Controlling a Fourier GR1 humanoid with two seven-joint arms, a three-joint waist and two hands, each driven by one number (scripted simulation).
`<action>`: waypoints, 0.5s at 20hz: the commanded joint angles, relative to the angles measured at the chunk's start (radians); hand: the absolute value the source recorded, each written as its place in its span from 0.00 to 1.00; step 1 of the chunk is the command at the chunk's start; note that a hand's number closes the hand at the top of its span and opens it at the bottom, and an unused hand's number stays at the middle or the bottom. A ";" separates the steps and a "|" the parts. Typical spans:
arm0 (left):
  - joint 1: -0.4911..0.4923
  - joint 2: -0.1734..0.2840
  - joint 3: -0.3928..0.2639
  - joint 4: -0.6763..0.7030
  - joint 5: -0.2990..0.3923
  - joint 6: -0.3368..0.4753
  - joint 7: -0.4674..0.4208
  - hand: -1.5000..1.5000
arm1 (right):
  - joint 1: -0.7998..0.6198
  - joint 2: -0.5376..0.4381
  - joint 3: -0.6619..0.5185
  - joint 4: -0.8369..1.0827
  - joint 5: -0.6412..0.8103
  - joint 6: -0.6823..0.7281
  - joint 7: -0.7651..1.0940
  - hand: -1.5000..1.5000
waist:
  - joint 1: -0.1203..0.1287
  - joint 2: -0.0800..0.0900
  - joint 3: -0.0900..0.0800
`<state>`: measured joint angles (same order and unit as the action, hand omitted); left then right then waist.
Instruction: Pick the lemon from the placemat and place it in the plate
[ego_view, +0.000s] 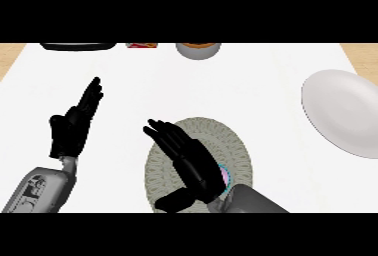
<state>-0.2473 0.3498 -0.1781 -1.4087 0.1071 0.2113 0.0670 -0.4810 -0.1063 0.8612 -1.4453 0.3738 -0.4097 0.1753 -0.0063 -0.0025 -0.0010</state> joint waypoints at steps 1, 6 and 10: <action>0.020 -0.016 -0.007 -0.016 -0.031 0.008 0.001 0.50 | -0.056 -0.061 -0.054 -0.138 0.091 0.079 0.144 0.00 | 0.000 -0.002 0.000; 0.005 -0.030 -0.015 -0.015 -0.032 0.019 0.030 0.50 | -0.178 -0.168 -0.041 -0.192 0.074 0.379 0.427 0.00 | -0.006 -0.007 -0.001; -0.010 0.020 0.026 -0.043 -0.005 -0.028 0.069 0.50 | -0.211 -0.174 -0.080 -0.237 -0.010 0.555 0.578 0.00 | 0.004 -0.004 0.000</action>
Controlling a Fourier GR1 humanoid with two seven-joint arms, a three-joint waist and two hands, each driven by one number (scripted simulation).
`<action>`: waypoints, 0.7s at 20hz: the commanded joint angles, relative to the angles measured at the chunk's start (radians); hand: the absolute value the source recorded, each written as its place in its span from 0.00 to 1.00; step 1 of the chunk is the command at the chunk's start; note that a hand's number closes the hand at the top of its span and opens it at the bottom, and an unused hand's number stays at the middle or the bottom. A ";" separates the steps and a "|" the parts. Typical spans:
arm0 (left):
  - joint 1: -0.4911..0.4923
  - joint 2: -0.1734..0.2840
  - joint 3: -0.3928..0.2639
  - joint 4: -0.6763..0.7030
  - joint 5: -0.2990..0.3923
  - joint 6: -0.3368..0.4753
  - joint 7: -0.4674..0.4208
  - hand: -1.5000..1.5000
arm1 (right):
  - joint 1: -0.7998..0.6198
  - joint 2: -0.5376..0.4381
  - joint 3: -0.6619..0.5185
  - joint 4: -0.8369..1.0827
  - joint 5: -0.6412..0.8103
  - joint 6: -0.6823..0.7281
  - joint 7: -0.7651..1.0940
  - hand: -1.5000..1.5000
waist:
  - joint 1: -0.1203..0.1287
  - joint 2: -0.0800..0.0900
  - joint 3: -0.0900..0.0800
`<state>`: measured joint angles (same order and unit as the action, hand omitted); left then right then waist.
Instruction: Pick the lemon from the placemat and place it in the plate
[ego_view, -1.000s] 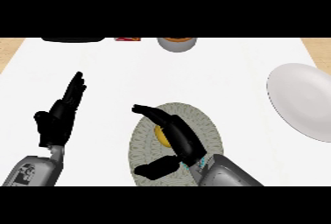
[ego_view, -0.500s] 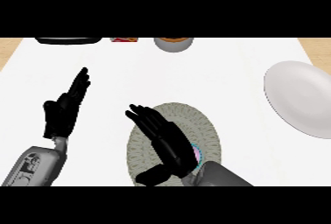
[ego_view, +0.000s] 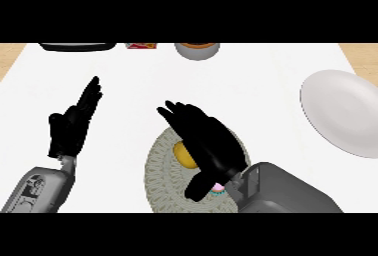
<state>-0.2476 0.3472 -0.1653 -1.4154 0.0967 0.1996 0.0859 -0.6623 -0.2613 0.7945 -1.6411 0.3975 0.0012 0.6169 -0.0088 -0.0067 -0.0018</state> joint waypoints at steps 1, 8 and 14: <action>-0.047 -0.002 0.019 0.039 -0.009 -0.006 0.007 0.50 | -0.071 -0.009 -0.040 -0.091 -0.070 0.210 0.205 0.00 | -0.004 0.002 0.000; -0.014 -0.026 0.010 -0.052 -0.048 -0.015 0.057 0.50 | -0.059 0.085 -0.109 -0.028 -0.056 0.344 0.284 0.00 | 0.012 0.005 0.002; -0.028 -0.026 0.070 0.014 -0.039 -0.069 0.011 0.50 | -0.001 0.110 -0.128 0.110 0.015 0.382 0.132 0.00 | 0.012 0.007 0.002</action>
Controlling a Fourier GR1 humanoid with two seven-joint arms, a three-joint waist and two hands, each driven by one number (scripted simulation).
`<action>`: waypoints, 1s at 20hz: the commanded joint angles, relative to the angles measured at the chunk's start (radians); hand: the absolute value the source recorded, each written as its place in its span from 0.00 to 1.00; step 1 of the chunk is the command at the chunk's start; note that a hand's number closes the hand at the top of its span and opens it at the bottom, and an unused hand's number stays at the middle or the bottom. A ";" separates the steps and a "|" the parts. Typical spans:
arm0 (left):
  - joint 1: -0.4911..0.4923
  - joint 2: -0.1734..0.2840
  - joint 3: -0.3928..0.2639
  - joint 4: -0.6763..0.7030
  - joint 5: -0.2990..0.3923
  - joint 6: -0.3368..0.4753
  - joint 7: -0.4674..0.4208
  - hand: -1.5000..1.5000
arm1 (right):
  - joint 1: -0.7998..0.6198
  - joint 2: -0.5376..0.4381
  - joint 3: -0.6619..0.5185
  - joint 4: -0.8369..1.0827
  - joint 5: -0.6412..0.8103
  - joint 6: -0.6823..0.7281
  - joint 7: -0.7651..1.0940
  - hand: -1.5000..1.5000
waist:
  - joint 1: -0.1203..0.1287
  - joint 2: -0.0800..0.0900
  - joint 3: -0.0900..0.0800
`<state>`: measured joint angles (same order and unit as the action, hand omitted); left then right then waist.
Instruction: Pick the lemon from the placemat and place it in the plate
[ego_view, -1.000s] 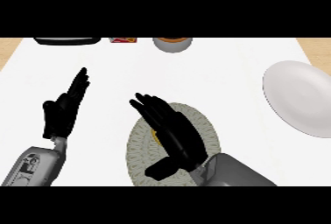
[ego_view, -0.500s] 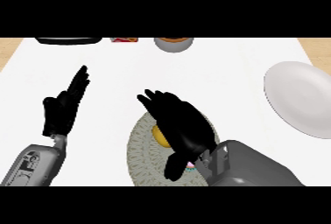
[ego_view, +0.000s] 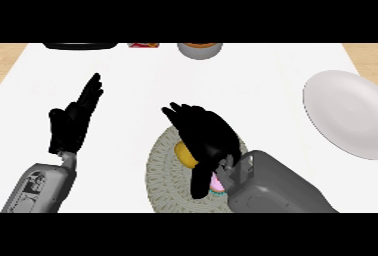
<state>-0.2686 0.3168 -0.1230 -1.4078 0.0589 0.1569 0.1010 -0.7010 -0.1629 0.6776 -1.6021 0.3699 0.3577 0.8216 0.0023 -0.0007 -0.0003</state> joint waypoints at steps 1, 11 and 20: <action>-0.017 -0.020 0.018 0.038 -0.007 -0.025 -0.012 0.50 | -0.007 0.098 0.011 0.135 0.081 0.006 -0.028 0.00 | 0.003 0.002 0.000; -0.036 -0.056 0.053 0.076 -0.040 -0.049 -0.031 0.50 | 0.017 0.143 -0.039 0.315 0.188 0.095 -0.143 0.00 | 0.000 0.003 0.000; -0.007 -0.086 0.063 0.012 -0.086 -0.056 0.013 0.50 | 0.113 0.162 -0.017 0.414 0.316 0.015 -0.242 0.00 | 0.002 0.001 0.000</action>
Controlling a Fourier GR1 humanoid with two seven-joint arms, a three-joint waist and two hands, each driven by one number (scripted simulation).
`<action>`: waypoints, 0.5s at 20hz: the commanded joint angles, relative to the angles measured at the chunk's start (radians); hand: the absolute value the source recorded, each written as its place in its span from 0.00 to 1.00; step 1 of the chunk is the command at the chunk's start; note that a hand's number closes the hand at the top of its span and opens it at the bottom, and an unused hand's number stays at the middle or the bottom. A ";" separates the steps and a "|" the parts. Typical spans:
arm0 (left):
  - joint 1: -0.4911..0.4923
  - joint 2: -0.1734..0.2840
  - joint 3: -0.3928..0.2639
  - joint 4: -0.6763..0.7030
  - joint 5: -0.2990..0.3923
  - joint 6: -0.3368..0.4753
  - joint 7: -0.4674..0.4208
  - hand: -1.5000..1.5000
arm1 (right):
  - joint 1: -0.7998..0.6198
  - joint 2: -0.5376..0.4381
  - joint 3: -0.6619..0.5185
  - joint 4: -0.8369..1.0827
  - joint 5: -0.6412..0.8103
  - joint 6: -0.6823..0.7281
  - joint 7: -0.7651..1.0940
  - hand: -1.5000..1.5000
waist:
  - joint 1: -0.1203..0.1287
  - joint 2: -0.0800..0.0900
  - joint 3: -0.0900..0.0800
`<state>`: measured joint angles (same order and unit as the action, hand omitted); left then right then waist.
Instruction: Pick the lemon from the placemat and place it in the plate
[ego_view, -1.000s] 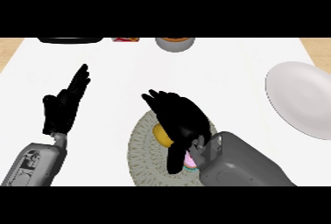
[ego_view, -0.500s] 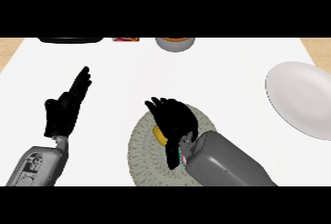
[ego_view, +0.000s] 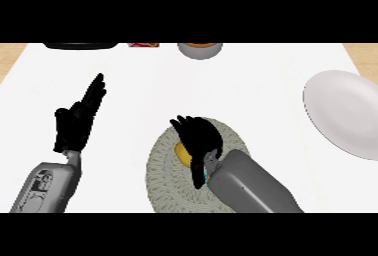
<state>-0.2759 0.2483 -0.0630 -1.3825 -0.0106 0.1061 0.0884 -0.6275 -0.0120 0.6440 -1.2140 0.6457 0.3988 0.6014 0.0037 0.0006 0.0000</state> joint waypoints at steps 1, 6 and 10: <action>-0.094 -0.002 0.035 0.107 -0.025 -0.018 -0.020 0.50 | 0.034 -0.012 -0.032 0.021 0.046 0.016 -0.070 0.00 | -0.006 0.001 0.000; 0.004 0.001 0.049 0.016 -0.024 -0.044 -0.034 0.50 | 0.024 0.004 -0.049 0.065 0.099 -0.027 -0.138 1.00 | -0.001 0.000 0.000; -0.039 0.007 0.071 0.021 -0.013 -0.061 0.009 0.50 | 0.040 -0.015 -0.031 0.148 0.169 -0.167 -0.240 1.00 | -0.001 0.001 0.000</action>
<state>-0.2823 0.2359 -0.0267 -1.3800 -0.0380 0.0756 0.0885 -0.6161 -0.0086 0.6145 -1.1104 0.7476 0.3084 0.4538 0.0054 -0.0005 0.0004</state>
